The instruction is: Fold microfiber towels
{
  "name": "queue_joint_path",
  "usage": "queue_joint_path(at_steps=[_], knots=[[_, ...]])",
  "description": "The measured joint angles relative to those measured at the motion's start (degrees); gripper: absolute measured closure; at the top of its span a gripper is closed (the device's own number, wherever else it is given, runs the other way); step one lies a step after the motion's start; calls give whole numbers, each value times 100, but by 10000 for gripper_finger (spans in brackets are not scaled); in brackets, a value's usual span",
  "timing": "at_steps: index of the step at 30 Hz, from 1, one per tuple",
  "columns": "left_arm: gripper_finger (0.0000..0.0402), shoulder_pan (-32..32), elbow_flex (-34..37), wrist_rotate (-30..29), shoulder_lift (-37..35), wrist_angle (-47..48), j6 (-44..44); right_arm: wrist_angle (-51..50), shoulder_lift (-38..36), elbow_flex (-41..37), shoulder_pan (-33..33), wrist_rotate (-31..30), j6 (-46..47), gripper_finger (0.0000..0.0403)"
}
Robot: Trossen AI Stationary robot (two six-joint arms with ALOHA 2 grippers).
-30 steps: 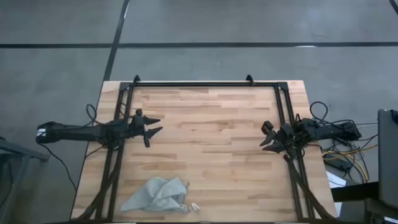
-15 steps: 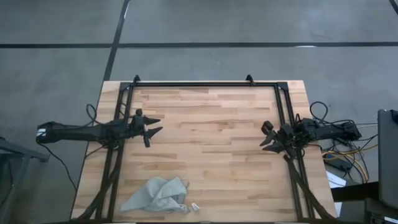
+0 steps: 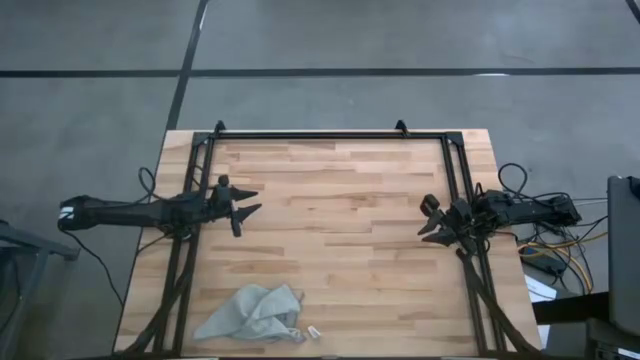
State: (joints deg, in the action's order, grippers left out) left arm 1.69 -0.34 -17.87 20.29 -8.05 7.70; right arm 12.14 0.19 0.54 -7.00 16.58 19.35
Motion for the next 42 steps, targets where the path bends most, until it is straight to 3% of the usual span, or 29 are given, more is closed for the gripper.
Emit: queue_joint_path(at_steps=[37, 42], knots=[[206, 7, -1, -31, 16, -3, -16, -2, 0, -2, 1, -1, 0, 321], [206, 7, -1, -61, 15, -111, 288, 0, 0, -1, 1, -1, 2, 321]])
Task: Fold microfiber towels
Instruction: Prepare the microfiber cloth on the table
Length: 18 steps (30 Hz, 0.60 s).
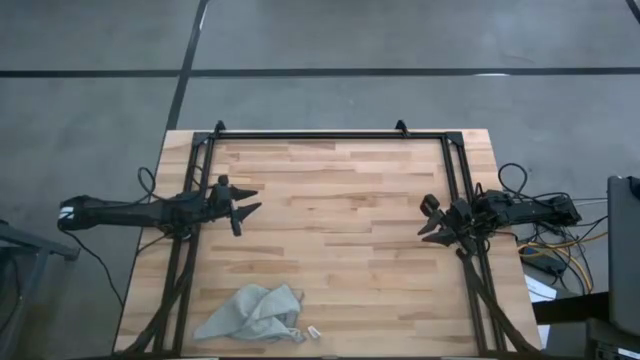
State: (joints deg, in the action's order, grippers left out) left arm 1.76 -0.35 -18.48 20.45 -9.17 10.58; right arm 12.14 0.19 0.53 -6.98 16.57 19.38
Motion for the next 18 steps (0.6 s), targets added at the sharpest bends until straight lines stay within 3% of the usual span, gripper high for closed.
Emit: queue_joint_path(at_steps=[7, 18], knots=[[206, -2, 0, -109, 0, 24, 27, -2, 0, -1, 0, -1, -1, 321], [206, -7, 1, -102, 2, 24, 978, 0, 0, -1, 0, -3, -28, 321]])
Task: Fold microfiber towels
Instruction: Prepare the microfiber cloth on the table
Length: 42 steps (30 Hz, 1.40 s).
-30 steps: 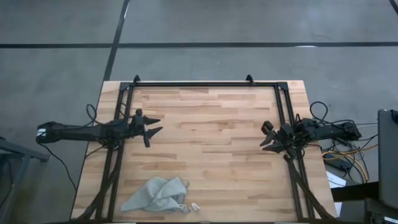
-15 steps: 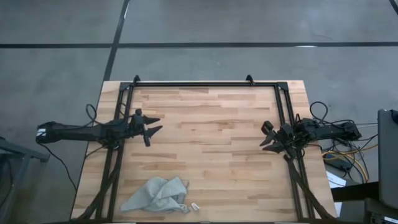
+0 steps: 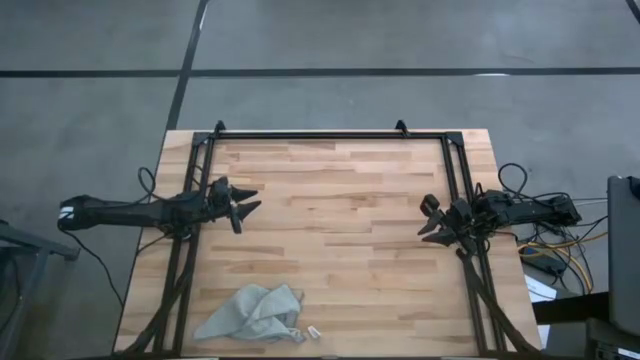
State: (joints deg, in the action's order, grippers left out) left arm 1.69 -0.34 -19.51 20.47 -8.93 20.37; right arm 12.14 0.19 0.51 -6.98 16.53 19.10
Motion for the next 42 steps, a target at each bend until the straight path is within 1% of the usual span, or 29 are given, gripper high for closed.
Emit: queue_joint_path(at_steps=[7, 13, 18, 22, 27, 30, 37, 42], knots=[[206, 2, 0, 11, 2, 0, 1190, 7, 0, 1, 0, 0, -146, 321], [206, 2, -1, 13, 2, 0, 1458, 9, 0, 0, 1, 0, -76, 321], [206, 2, 0, 13, 2, -2, 2263, 11, 0, 0, 0, 0, -69, 321], [206, 2, 0, 3, 2, -2, 2307, 19, 0, 1, 2, 0, -31, 321], [206, 2, 0, -5, 2, -2, 2329, 28, 0, 2, 0, 0, 670, 321], [206, 2, 0, -5, 2, -2, 2339, 28, -2, 1, 0, 0, 918, 321], [206, 7, -2, -6, 2, -6, 2668, 31, -2, 2, 0, -2, 1753, 321], [206, 7, 0, -7, 2, -6, 2683, 49, -2, 1, 0, -11, 2350, 321]])
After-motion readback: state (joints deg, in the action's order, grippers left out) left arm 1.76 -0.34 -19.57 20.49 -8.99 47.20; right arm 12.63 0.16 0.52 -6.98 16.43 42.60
